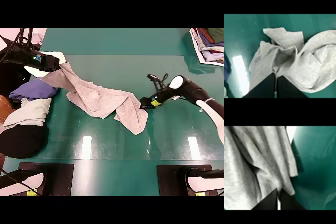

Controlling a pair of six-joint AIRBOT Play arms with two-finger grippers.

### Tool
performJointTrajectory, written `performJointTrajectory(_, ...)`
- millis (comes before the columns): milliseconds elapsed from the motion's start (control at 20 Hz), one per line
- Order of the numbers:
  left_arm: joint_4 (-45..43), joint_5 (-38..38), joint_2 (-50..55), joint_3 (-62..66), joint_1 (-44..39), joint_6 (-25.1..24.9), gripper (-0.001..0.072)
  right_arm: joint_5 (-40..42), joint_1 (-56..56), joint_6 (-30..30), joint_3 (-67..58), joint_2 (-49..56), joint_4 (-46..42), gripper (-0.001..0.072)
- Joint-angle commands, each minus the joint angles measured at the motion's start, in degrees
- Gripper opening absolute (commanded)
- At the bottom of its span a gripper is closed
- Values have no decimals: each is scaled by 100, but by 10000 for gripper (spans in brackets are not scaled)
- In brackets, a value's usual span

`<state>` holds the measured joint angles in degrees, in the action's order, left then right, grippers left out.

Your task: Fold the shirts.

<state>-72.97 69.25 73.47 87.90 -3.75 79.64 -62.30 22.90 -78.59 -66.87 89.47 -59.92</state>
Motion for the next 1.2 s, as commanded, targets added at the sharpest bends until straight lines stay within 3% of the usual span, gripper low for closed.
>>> performJointTrajectory(0,-17,26,-48,50,-2,7,22,-33,221,68,-507,205,-26,12)
performJointTrajectory(200,-81,-20,-487,898,-2,144,22,-107,-42,68,-1145,-605,-31,11)
performJointTrajectory(550,-79,-409,-1937,3316,-2,138,21,-763,-723,66,-2826,-3018,-28,10)
performJointTrajectory(800,20,-1102,-2758,3366,-2,140,20,-1257,-1117,-76,-3751,-3954,-251,10)
performJointTrajectory(1150,157,-1047,-2157,2933,-2,136,20,-2551,-1700,-872,-3604,-3792,-608,10)
